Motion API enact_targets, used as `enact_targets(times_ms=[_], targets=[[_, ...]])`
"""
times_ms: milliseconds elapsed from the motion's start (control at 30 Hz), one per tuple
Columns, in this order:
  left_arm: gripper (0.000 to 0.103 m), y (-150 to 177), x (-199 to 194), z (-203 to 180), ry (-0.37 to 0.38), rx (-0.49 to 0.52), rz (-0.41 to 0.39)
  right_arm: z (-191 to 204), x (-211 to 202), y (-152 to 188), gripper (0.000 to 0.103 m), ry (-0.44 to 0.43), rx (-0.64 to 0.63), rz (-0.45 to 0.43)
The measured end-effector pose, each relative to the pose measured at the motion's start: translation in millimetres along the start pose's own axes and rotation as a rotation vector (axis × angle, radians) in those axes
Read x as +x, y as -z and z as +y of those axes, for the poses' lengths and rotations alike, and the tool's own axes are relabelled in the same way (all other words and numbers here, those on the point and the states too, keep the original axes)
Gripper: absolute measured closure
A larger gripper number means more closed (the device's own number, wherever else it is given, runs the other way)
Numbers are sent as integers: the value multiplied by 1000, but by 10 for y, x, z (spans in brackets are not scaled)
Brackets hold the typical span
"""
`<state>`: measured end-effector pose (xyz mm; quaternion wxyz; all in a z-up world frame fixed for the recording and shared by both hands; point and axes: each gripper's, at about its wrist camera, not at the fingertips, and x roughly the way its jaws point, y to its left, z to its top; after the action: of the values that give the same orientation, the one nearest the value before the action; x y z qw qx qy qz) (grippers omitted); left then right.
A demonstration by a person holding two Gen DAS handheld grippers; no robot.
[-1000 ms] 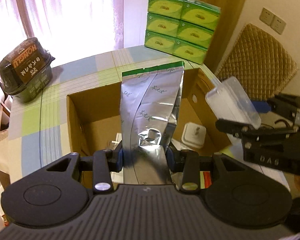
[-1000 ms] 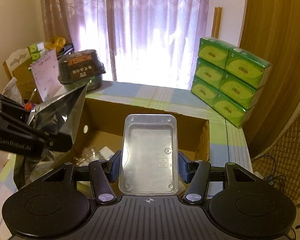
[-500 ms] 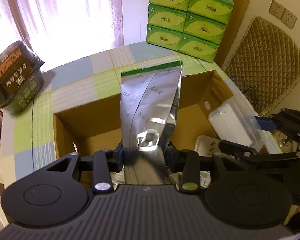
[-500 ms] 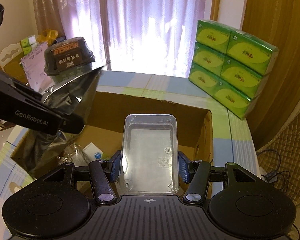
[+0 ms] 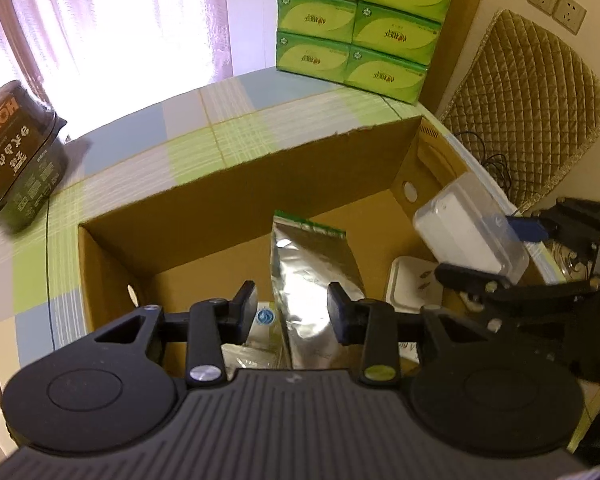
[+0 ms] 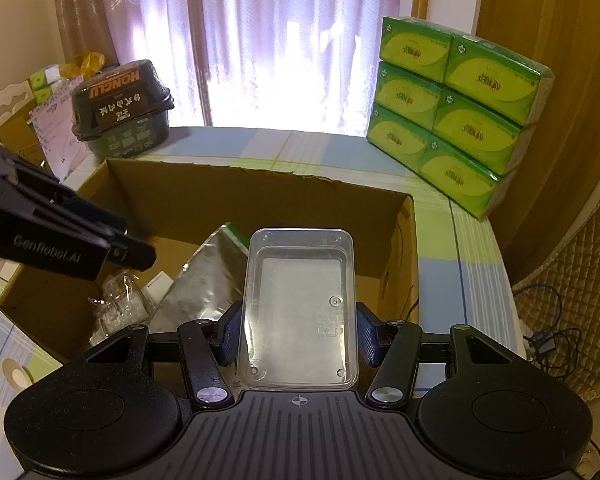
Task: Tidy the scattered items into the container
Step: 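Lower the foil bag and lid into the box and open both tools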
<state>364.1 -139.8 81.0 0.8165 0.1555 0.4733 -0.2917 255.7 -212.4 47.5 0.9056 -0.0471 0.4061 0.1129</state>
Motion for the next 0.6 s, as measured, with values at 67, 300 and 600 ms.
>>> enact_targets(times_ms=[67,300,600], targets=[[70,46,-3,34,-4,-8,3,7,11,-9,45,-3,-1,2],[61,192,-61,143,-29,-28,4,49,49,-27,44,-7,-6,4],[43,372,-240,173,-42,-33,-22,-15,-35,-25,13,6,32,-41]])
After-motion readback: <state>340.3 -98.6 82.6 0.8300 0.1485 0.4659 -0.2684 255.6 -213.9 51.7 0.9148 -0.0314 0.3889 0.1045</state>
